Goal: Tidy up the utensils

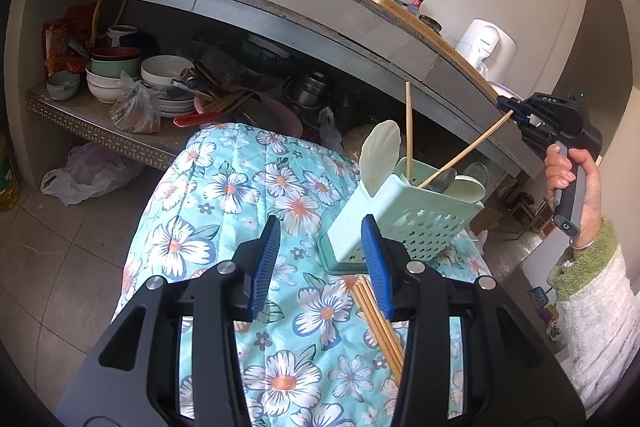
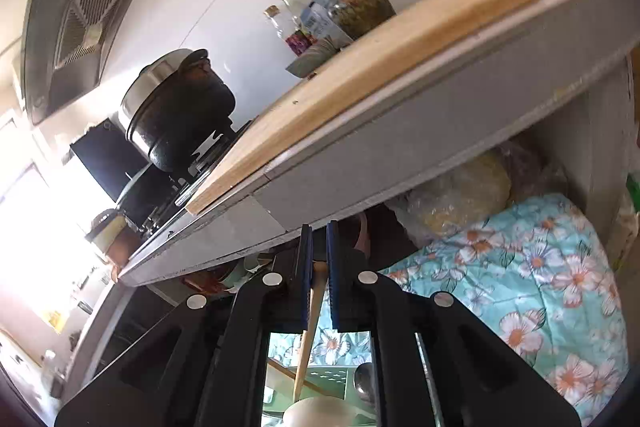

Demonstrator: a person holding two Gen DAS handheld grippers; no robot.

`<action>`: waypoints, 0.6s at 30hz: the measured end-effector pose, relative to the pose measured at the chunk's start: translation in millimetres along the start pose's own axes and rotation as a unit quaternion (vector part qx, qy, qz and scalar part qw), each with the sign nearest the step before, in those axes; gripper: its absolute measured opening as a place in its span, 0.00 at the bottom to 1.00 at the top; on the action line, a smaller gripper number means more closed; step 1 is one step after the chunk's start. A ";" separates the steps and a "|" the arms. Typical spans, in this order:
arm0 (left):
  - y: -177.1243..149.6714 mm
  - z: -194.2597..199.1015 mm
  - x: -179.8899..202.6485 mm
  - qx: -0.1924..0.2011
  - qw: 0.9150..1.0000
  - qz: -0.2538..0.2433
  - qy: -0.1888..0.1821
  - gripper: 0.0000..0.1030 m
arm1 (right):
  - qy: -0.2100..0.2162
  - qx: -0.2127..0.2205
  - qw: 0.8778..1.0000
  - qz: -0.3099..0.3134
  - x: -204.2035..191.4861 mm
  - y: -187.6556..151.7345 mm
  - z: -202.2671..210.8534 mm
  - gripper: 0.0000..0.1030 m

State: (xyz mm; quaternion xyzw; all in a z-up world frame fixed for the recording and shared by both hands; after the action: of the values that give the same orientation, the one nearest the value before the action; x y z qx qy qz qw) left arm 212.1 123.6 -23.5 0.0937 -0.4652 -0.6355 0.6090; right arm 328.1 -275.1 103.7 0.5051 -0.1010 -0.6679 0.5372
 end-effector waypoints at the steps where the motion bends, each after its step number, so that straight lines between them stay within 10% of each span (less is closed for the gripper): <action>1: -0.1 -0.1 0.1 0.000 1.000 0.000 -0.001 0.39 | -0.002 0.003 1.000 0.012 -5.4 0.4 2.3 0.07; 18: -1.1 0.3 -6.0 0.002 1.000 0.011 -0.001 0.39 | -0.018 0.026 0.997 0.063 -37.9 15.3 21.7 0.06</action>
State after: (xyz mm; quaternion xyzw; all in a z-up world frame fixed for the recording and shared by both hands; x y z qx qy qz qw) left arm 212.5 128.7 -26.8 0.0891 -0.4681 -0.6283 0.6150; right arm 317.2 -259.1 145.7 0.4996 -0.1598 -0.6387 0.5629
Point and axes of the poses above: each gripper's, at about its wrist camera, not at the fingertips, and z roughly against the way its jaws point, x to its right, y to its top, the point moved 1 cm from there along -z, roughly the way its jaws point, and after that the axes turned 8 degrees about -x, right-handed, at the moved point
